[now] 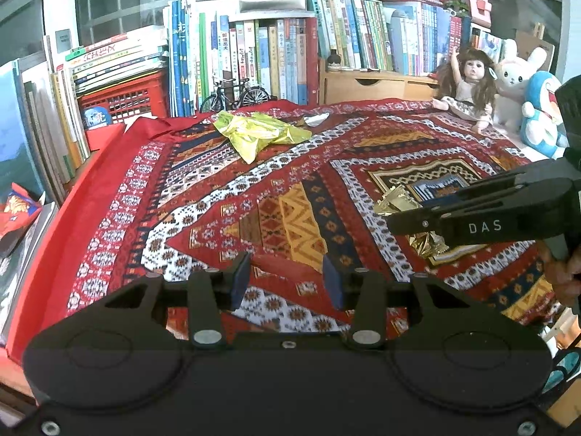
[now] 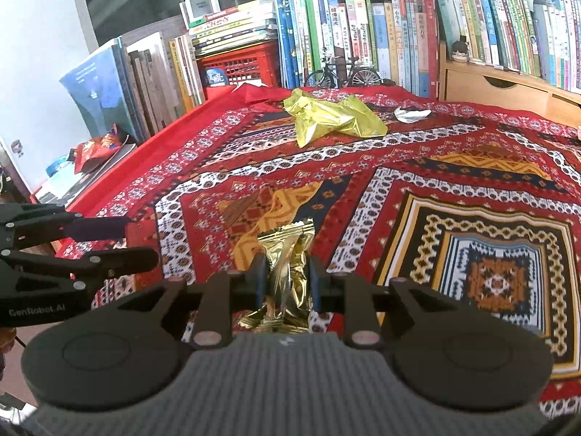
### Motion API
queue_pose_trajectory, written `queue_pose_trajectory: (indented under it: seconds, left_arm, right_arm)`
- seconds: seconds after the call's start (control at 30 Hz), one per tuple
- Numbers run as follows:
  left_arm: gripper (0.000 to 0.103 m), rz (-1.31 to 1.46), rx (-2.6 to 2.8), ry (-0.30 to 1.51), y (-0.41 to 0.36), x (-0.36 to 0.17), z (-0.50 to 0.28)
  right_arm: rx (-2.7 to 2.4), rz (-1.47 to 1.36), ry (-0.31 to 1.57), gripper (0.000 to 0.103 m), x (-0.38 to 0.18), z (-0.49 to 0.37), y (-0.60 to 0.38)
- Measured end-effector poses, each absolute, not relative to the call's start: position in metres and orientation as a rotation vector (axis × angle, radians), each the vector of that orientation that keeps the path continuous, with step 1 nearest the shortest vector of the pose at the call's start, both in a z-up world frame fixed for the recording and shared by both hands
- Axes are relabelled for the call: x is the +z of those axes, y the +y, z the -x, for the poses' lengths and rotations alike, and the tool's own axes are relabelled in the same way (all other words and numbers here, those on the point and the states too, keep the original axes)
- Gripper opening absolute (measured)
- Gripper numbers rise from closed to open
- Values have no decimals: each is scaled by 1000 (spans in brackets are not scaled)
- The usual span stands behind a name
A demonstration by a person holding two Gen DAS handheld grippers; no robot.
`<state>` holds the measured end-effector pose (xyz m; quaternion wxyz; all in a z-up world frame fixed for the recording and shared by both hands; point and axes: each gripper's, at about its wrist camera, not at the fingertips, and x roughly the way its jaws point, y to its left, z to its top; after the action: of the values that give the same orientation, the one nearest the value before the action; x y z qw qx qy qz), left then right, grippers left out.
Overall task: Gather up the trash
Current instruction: 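Carry the gold foil strip and red stick toward the blanket's edge with both grippers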
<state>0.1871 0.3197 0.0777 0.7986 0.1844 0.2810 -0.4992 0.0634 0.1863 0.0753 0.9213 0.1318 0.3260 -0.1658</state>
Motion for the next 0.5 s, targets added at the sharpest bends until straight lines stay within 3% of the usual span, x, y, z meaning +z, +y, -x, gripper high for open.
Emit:
queue_pose_trajectory:
  seconds: [0.5]
  left_arm:
    - [41, -383, -1066, 615, 392, 74, -145]
  right_arm:
    - [-326, -251, 673, 29, 70, -27, 249]
